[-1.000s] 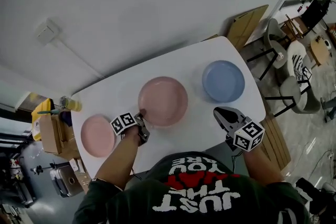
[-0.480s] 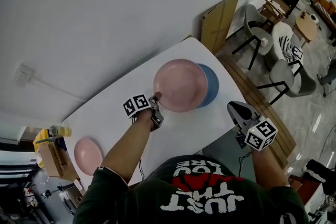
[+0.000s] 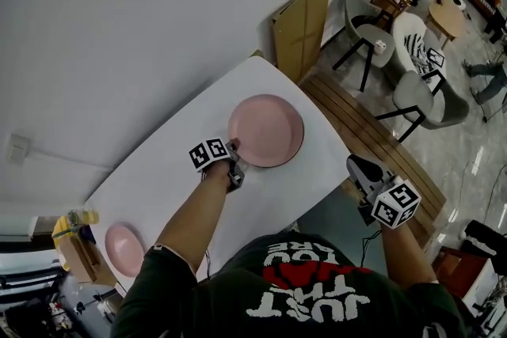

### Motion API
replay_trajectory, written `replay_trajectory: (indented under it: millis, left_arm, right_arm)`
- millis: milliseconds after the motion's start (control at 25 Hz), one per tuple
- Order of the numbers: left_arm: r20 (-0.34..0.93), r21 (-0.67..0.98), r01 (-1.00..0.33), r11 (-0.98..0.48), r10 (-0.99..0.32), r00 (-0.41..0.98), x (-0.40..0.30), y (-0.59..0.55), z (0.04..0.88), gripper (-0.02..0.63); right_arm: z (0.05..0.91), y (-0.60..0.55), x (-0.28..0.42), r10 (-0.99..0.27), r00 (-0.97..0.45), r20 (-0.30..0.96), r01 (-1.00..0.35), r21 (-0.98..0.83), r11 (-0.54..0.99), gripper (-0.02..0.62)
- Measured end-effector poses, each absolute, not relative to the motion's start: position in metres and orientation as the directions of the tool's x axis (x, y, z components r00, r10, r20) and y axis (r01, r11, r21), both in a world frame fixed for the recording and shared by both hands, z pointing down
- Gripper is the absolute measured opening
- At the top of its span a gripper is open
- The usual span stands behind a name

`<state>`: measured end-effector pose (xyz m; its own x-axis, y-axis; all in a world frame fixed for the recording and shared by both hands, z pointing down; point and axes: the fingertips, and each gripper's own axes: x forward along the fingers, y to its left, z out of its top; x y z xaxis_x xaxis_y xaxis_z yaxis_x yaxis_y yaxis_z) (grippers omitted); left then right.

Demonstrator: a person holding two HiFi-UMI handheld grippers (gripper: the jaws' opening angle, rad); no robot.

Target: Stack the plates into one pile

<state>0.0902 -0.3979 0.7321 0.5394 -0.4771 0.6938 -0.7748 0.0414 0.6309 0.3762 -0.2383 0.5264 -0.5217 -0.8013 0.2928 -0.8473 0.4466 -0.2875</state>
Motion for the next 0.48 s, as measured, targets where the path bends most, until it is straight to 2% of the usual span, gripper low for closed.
replay_trajectory:
  millis: [120, 240, 360, 480]
  left_arm:
    - [0.724, 0.543, -0.836, -0.083, -0.459, 0.516, 0.101, -0.400, 0.734, 0.038]
    - [0.749, 0.467, -0.865, -0.186, -0.436, 0.498, 0.113, -0.399, 0.732, 0.124]
    - [0.760, 0.435, -0.872, -0.225, -0.426, 0.490, 0.117, -0.391, 0.725, 0.233]
    - [0.731, 0.451, -0.861, -0.235, -0.456, 0.507, 0.115, -0.382, 0.711, 0.241]
  right_arm:
    - [0.532, -0.239, 0.385, -0.801, -0.523, 0.291, -0.845, -0.296, 0.445, 0.008]
    - [0.536, -0.239, 0.394, -0.800, -0.526, 0.290, -0.843, -0.305, 0.444, 0.008]
    - [0.535, -0.240, 0.396, -0.795, -0.538, 0.282, -0.835, -0.312, 0.454, 0.008]
    - [0.531, -0.245, 0.394, -0.781, -0.564, 0.267, -0.817, -0.316, 0.482, 0.008]
